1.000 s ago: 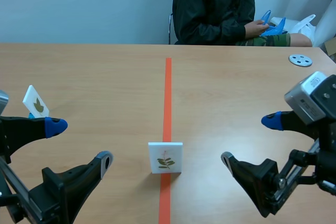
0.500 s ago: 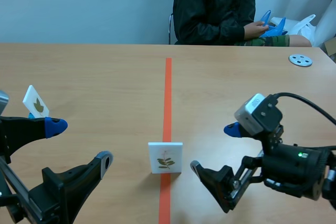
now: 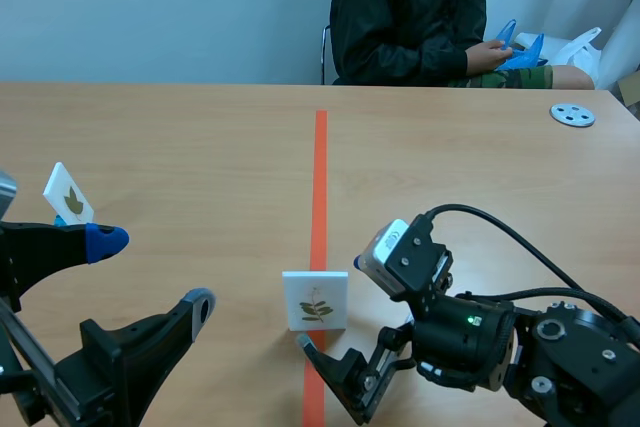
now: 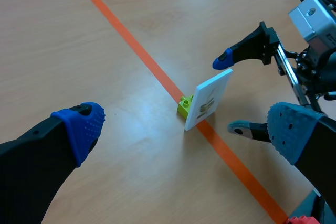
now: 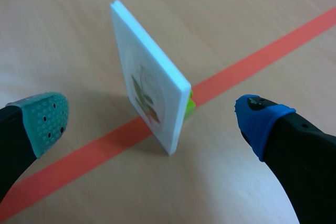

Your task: Sort the leaf by its shape. The table is split by an orange tape line. A compound leaf with several leaflets goes to the left side, a simple leaf with one blade goes to the right side. Return to the home posture when a red brick is placed on the table.

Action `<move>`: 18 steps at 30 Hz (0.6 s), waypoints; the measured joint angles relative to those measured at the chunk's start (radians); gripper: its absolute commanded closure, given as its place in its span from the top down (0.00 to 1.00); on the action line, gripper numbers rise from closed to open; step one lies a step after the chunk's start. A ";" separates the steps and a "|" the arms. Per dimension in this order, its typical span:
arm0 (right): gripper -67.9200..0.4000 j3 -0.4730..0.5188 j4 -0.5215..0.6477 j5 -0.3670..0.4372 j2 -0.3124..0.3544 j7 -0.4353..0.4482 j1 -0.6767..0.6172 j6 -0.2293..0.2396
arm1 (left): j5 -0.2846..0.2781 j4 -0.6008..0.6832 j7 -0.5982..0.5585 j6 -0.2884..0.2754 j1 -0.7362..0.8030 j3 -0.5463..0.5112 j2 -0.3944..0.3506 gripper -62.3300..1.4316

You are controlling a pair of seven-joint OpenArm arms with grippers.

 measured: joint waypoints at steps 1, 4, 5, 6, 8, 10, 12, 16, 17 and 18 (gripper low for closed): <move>1.00 -0.010 -0.006 -0.007 -0.003 0.011 0.007 -0.008 | 0.000 0.000 0.000 0.000 0.000 0.000 0.000 1.00; 1.00 -0.031 -0.023 -0.007 -0.010 0.018 0.026 -0.015 | 0.000 0.000 0.001 0.000 0.000 0.000 0.000 1.00; 1.00 -0.038 -0.030 -0.007 -0.012 0.018 0.031 -0.016 | 0.000 0.000 0.001 0.000 0.000 0.000 0.000 1.00; 1.00 -0.043 -0.036 -0.007 -0.015 0.018 0.036 -0.019 | 0.000 0.000 0.001 0.000 0.000 0.000 0.000 1.00; 1.00 -0.053 -0.044 -0.007 -0.021 0.019 0.039 -0.023 | 0.000 0.000 0.002 0.000 0.000 0.000 0.000 1.00; 1.00 -0.068 -0.049 -0.007 -0.023 0.019 0.039 -0.030 | 0.000 0.000 0.002 0.000 0.000 0.000 0.000 1.00; 0.90 -0.078 -0.050 -0.007 -0.023 0.022 0.039 -0.030 | 0.000 0.000 0.002 0.000 0.000 0.000 0.000 1.00; 0.67 -0.082 -0.050 -0.008 -0.023 0.022 0.039 -0.033 | 0.000 0.000 0.002 0.000 0.000 0.000 0.000 1.00; 0.63 -0.082 -0.050 -0.007 -0.023 0.022 0.039 -0.039 | 0.000 0.000 0.002 0.000 0.000 0.000 0.000 1.00; 0.60 -0.082 -0.050 -0.007 -0.023 0.022 0.039 -0.042 | 0.000 0.000 0.002 0.000 0.000 0.000 0.000 1.00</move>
